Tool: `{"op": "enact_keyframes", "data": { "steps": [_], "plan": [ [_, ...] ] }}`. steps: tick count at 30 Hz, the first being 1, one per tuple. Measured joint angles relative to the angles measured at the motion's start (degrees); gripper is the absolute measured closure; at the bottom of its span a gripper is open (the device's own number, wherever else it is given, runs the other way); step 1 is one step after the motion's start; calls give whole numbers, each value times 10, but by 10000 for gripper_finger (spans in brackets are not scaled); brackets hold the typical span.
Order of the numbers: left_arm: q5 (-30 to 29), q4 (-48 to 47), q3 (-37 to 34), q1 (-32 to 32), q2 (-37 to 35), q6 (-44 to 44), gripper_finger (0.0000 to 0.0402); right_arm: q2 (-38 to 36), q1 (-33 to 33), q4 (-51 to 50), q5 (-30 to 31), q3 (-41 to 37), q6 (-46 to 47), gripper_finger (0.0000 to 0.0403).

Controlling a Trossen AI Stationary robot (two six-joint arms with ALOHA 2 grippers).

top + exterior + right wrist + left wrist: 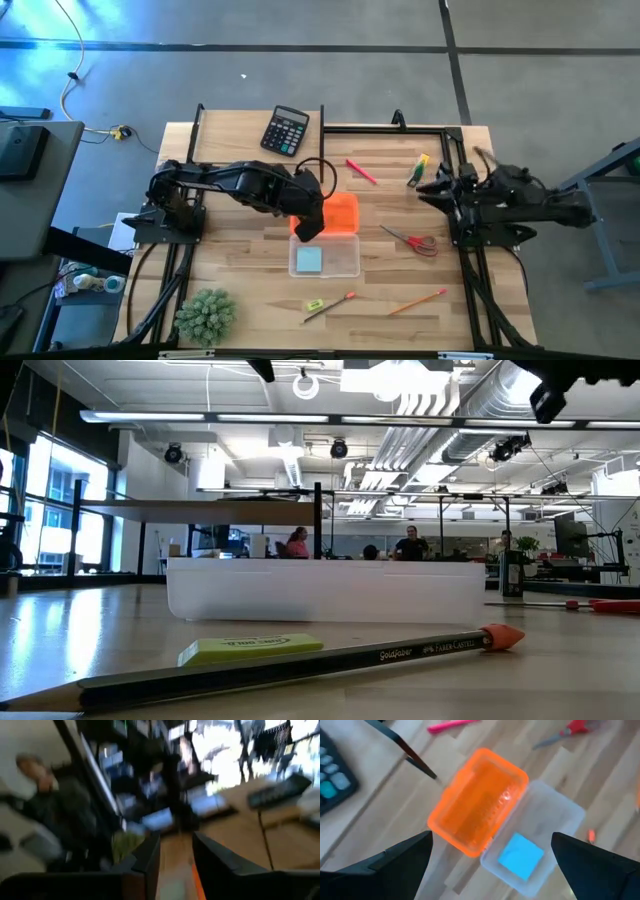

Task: Pack school essentials
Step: Put the yellow pencil into the school supply box

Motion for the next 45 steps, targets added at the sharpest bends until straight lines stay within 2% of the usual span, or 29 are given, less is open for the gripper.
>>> {"op": "enact_keyframes", "data": {
  "steps": [4,7,12,17,26,37,42,45],
  "plan": [
    [23,-1,0,-3,0,19,5,39,20,-209,-64,109,5,265],
    [37,13,-9,-5,0,38,5,78,42,-324,-75,172,31,263],
    [89,38,-57,-2,0,64,5,156,86,-465,-76,244,62,263],
    [101,40,-84,-2,-2,72,5,233,131,-564,-82,280,66,263],
    [129,41,-85,-23,-3,112,5,329,243,-604,-100,285,123,263],
    [142,43,-83,-45,-8,113,5,442,414,-570,-48,284,186,263],
    [142,47,-83,-56,-15,114,5,491,466,-558,-17,284,178,263],
    [142,53,-82,-60,-16,114,5,516,487,-515,-8,268,170,263]
  ]
}}
